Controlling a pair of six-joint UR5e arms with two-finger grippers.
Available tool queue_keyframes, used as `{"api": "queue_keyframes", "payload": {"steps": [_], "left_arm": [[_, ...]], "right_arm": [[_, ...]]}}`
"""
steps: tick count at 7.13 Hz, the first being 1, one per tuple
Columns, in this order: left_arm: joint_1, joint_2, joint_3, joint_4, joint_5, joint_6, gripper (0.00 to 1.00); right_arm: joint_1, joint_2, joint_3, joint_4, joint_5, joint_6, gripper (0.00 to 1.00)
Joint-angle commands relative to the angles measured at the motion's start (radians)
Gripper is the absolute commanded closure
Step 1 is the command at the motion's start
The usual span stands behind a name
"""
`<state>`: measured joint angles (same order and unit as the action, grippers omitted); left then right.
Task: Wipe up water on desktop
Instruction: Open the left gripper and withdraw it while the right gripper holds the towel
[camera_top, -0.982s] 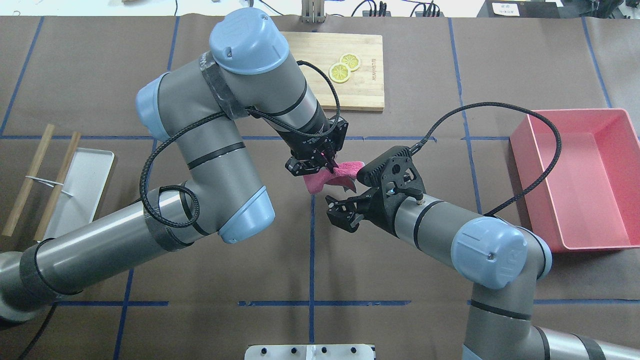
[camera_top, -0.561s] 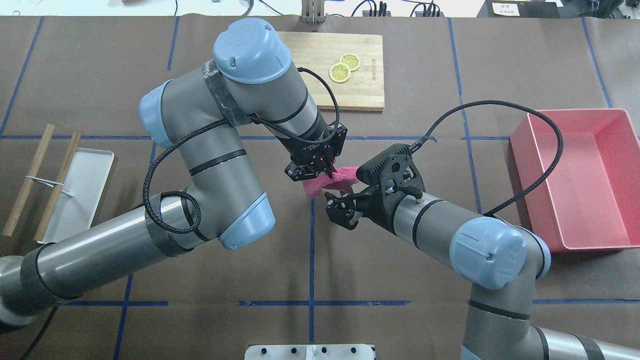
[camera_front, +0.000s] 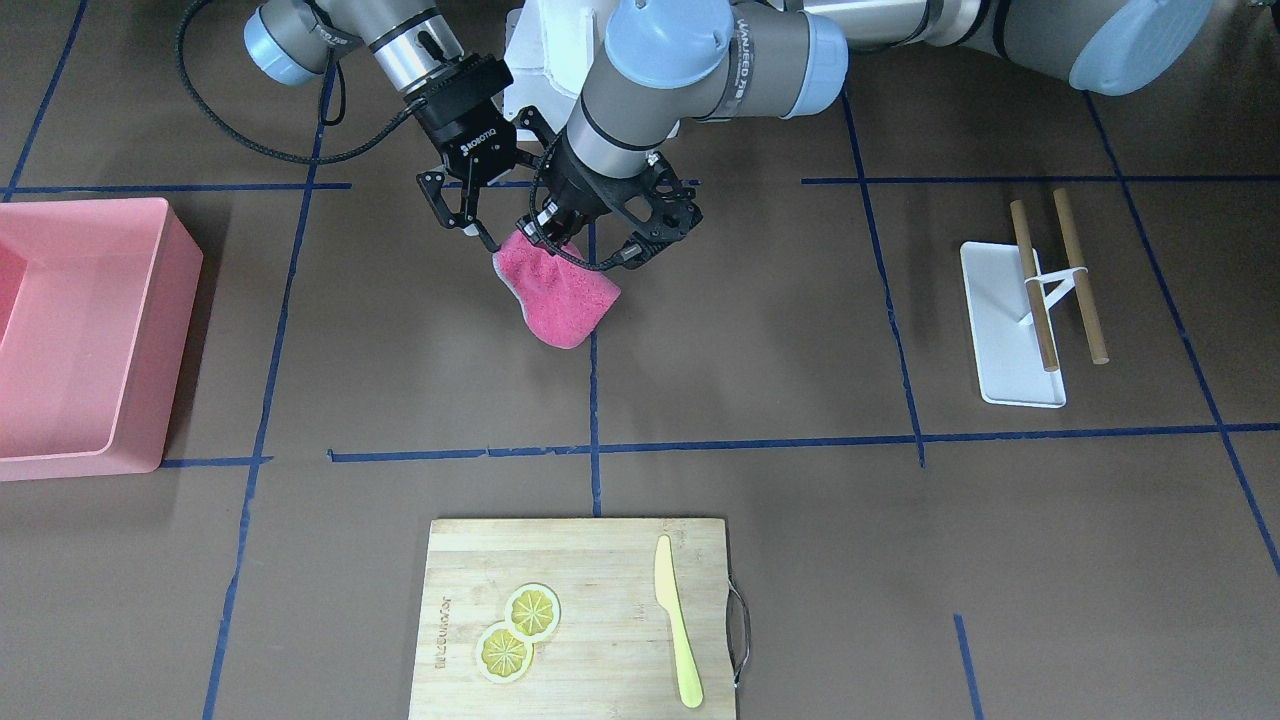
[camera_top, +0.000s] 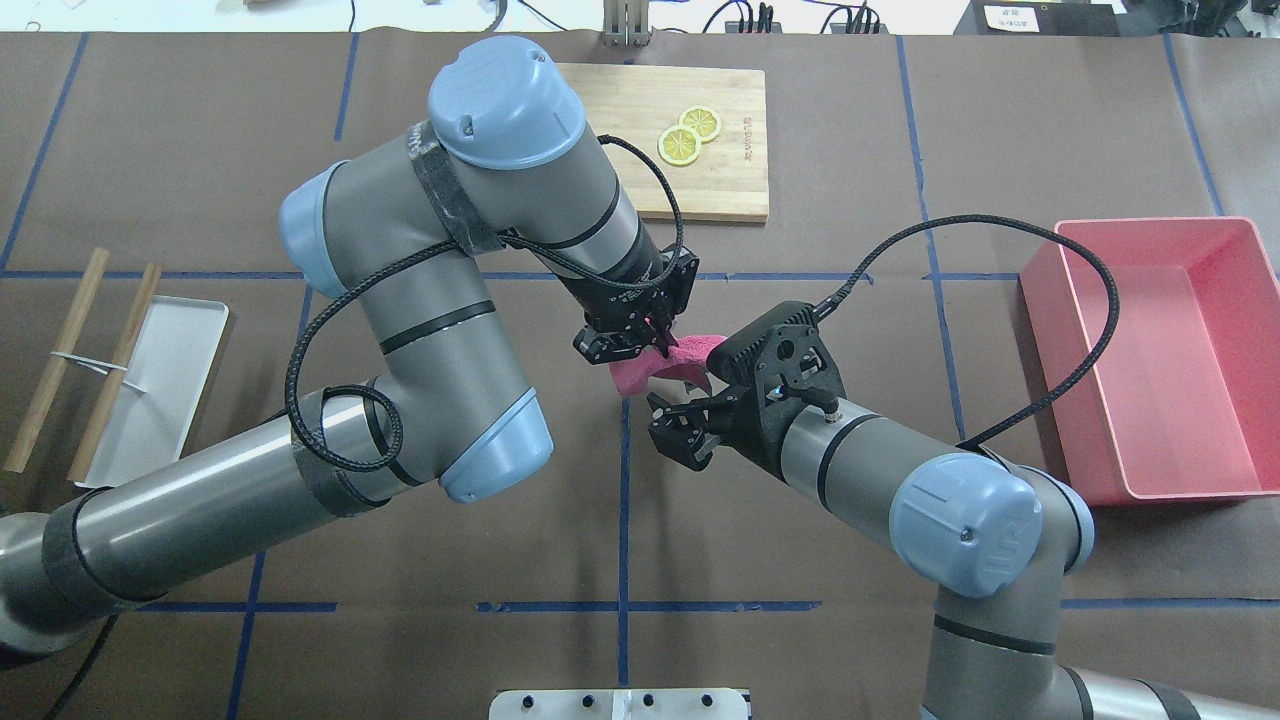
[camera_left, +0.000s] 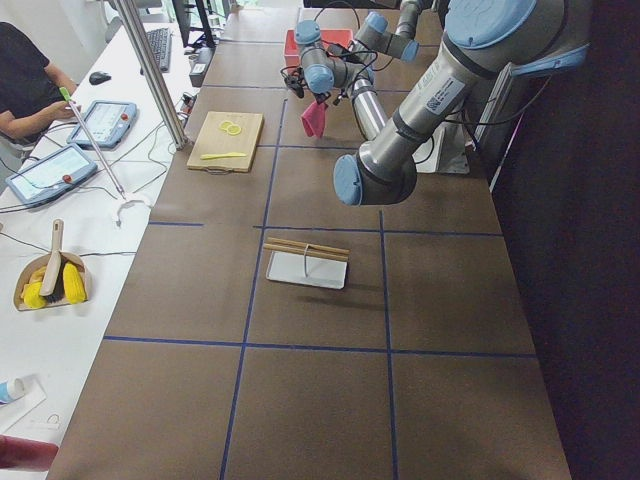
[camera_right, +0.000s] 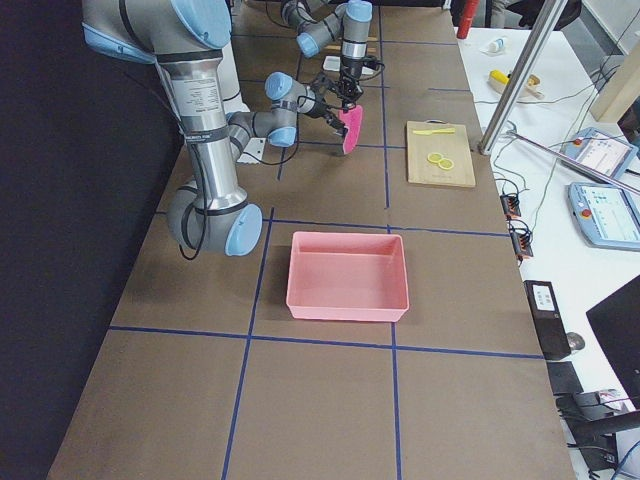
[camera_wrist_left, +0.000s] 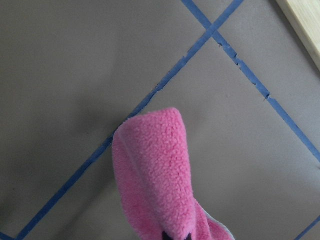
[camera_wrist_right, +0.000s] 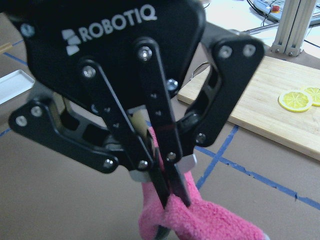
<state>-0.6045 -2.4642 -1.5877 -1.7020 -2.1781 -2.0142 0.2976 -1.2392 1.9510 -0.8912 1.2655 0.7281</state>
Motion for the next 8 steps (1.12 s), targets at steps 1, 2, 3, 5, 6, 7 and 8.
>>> {"api": "queue_keyframes", "payload": {"steps": [1,2,3,5,6,7,8], "left_arm": [[0.009,-0.002,-0.008,-0.001,-0.003,0.0,0.95],[0.011,-0.002,-0.014,-0.001,-0.005,0.0,0.95],[0.02,-0.002,-0.021,-0.002,-0.005,0.0,0.95],[0.031,-0.001,-0.04,-0.002,-0.006,-0.001,0.95],[0.031,-0.001,-0.041,-0.002,-0.006,-0.001,0.95],[0.032,-0.001,-0.041,-0.002,-0.006,-0.001,0.95],[0.032,-0.001,-0.041,-0.002,-0.006,0.0,0.95]], "right_arm": [[-0.009,0.0,-0.001,0.0,-0.012,-0.001,0.01],[-0.011,0.0,-0.001,0.0,-0.012,-0.001,0.01],[-0.015,0.0,-0.003,0.0,-0.012,-0.001,0.04],[-0.018,-0.003,-0.003,0.0,-0.014,-0.001,0.27],[-0.026,-0.009,-0.001,-0.002,-0.04,-0.001,0.42],[-0.032,-0.009,-0.001,-0.008,-0.064,-0.001,0.54],[-0.035,-0.011,0.0,-0.012,-0.07,-0.001,0.62]]}}
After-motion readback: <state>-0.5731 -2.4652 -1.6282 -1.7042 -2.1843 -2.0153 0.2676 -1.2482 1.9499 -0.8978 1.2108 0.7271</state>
